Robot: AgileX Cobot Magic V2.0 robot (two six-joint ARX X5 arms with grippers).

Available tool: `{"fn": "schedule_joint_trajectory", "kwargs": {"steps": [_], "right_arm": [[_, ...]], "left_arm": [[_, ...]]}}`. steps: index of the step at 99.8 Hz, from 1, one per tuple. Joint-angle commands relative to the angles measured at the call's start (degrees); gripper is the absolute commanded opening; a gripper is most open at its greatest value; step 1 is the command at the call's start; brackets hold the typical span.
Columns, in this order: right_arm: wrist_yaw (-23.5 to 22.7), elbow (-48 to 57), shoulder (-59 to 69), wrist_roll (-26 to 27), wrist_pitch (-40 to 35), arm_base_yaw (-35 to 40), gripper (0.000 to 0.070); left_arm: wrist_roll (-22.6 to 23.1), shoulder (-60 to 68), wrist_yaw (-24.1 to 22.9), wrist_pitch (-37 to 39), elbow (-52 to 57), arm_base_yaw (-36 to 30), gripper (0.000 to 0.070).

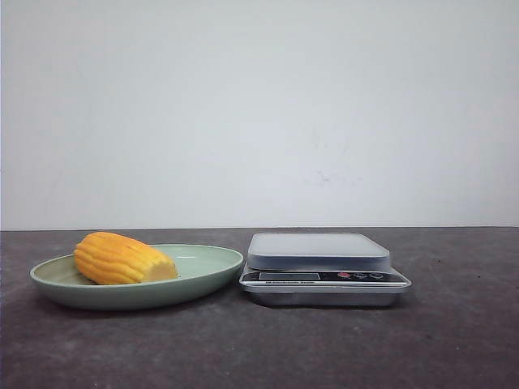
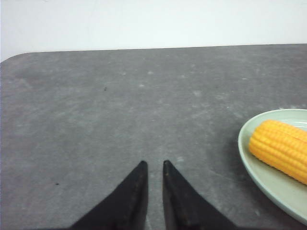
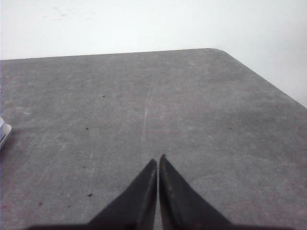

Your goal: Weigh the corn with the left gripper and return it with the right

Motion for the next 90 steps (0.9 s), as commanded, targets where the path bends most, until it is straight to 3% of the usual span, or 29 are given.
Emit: {"fn": "schedule_joint_trajectory", "kwargs": {"steps": [1, 90], "right_arm": [[0.0, -0.11, -0.09, 0.22, -0.07, 0.09, 0.0], [0.0, -0.11, -0.09, 0.22, 0.0, 0.09, 0.0]], "left_arm": [[-0.22, -0.07, 0.04, -0.24, -1.03, -0.2, 0.0016], [-0.22, -0.07, 0.04, -0.24, -1.03, -0.79, 0.0016]]}}
